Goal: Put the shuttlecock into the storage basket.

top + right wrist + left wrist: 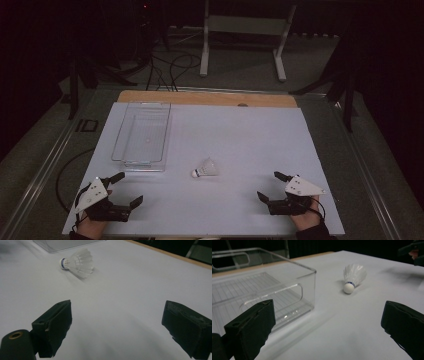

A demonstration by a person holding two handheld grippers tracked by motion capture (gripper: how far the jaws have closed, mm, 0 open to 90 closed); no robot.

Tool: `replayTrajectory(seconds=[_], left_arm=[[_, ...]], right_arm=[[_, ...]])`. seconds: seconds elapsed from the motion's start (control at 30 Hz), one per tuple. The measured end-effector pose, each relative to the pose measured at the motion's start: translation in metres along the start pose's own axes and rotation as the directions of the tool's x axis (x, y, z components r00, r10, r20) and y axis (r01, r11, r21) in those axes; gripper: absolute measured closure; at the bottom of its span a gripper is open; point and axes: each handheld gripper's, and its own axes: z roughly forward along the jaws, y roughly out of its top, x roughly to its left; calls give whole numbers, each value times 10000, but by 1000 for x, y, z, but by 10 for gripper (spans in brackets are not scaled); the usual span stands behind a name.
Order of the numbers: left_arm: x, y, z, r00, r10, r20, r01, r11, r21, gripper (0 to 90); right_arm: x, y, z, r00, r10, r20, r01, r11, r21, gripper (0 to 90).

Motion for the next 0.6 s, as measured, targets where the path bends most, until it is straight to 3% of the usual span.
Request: replayTrajectory(seconds=[0.27,0.6], left_arm=[[0,1,0,9999,44,125,-42,9998,-176,0],[-1,0,0,9998,88,177,-87,9999,-64,0]], right_arm=[[-3,-2,-2,10000,-20,-71,19,10000,-54,93],[-1,0,-2,9998,-201,85,203,9995,-240,92]])
